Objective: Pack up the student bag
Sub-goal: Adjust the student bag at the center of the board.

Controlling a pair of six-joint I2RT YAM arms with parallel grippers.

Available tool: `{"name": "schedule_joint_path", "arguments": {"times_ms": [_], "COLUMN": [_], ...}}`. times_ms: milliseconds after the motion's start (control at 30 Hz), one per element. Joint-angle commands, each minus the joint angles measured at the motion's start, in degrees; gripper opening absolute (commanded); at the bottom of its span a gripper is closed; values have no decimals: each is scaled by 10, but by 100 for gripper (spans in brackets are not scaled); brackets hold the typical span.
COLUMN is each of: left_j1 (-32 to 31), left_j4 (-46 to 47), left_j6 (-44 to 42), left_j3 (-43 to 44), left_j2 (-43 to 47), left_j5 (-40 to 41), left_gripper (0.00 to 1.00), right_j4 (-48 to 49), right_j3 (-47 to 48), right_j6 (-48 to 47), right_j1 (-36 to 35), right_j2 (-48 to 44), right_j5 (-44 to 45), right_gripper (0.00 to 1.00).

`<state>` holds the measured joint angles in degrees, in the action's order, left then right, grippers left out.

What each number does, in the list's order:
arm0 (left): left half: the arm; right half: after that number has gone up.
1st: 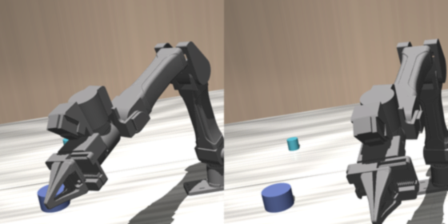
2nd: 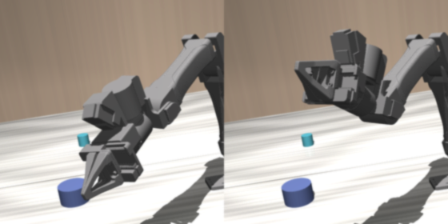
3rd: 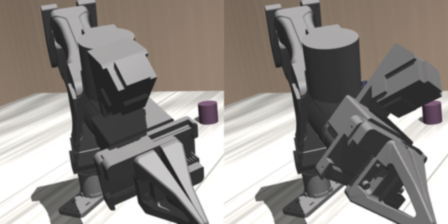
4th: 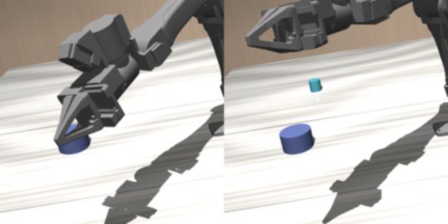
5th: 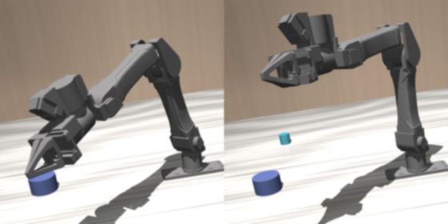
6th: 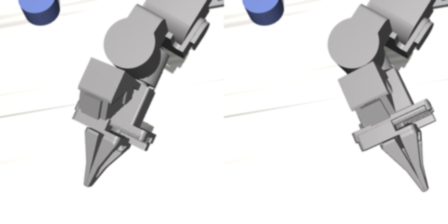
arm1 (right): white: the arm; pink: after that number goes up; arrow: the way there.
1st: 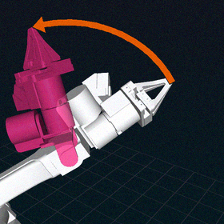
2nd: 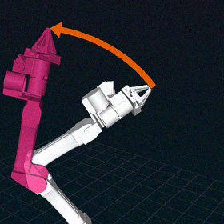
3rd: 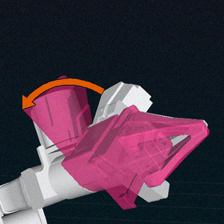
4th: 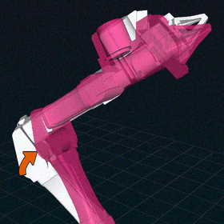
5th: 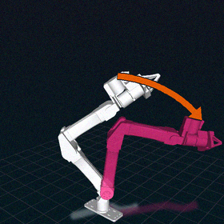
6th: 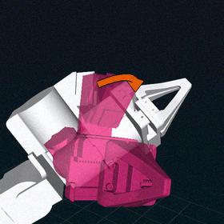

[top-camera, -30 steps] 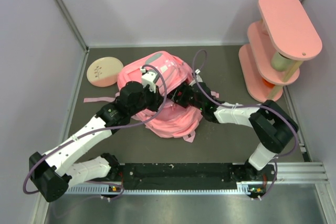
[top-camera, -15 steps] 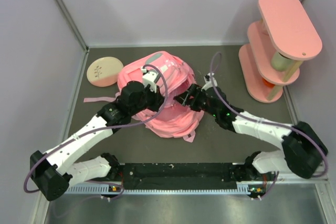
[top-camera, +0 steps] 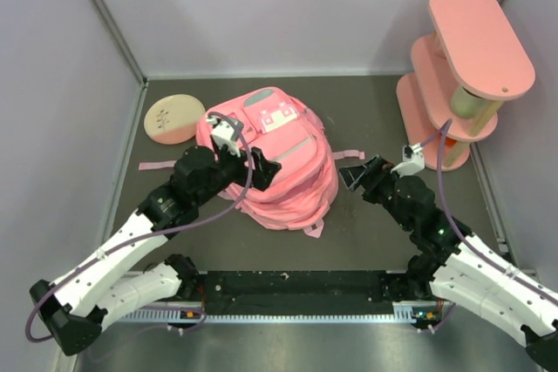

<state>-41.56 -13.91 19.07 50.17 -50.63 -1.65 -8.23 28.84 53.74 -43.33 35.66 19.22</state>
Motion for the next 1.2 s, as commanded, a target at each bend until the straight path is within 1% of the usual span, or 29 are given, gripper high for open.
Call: {"name": "schedule_joint_path", "arguments": {"times_ms": [0, 33, 67, 133, 233, 300, 400, 433, 500, 600, 667, 767, 900, 933, 967, 1000, 1033, 1067, 1100, 1133, 1167], "left_j1": [17, 26, 36, 63, 93, 110, 121, 122, 126, 126, 126, 126, 127, 127, 127, 127, 127, 128, 128, 128, 128], "left_j4": [-28, -52, -58, -73, -70, -56, -42, -38, -22, -3, 9, 24, 34, 37, 48, 55, 59, 65, 66, 70, 72], "left_j6": [64, 88, 97, 126, 153, 168, 189, 196, 202, 212, 218, 222, 218, 217, 216, 212, 210, 209, 208, 208, 209], "left_j3": [-31, -38, -47, -74, -117, -150, -193, -203, -233, -265, -282, -294, -299, -300, -304, -305, -306, -304, -303, -303, -304], "left_j2": [29, 28, 27, 29, 39, 53, 83, 91, 120, 147, 158, 165, 165, 164, 163, 162, 161, 159, 158, 158, 158], "left_j5": [158, 167, 166, 161, 136, 111, 100, 100, 93, 86, 82, 82, 87, 89, 94, 96, 96, 100, 101, 100, 98], "left_gripper": [99, 99, 99, 99, 99, 99, 98, 98, 98, 98, 98, 98, 99, 98, 98, 99, 98, 98, 98, 98, 98], "right_j4": [-38, -42, -45, -45, -43, -28, 23, 70, 109, 121, 156, 196, 207, 203, 199, 196, 195, 190, 172, 165, 157], "right_j3": [29, 38, 52, 62, 69, 54, 6, -8, -39, -29, -20, 5, 28, 30, 32, 31, 29, 28, 28, 28, 26], "right_j6": [-35, -41, -44, -50, -46, -36, -7, 14, 33, 37, 37, 21, 18, 19, 18, 15, 3, -3, -9, -22, -28], "right_j1": [-3, -4, -6, -11, -32, -48, -54, -55, -56, -56, -56, -56, -56, -56, -56, -55, -52, -48, -34, -24, -11], "right_j2": [24, 34, 61, 84, 119, 135, 143, 150, 161, 202, 238, 287, 338, 345, 349, 354, 355, 354, 352, 350, 347], "right_j5": [-30, -51, -59, -71, -74, -79, -107, -120, -122, -105, -91, -108, -97, -89, -81, -62, -59, -56, -55, -59, -65], "right_gripper": [83, 84, 83, 83, 84, 84, 82, 81, 81, 80, 78, 78, 78, 74, 61, 60, 55, 43, 35, 25, 12]}}
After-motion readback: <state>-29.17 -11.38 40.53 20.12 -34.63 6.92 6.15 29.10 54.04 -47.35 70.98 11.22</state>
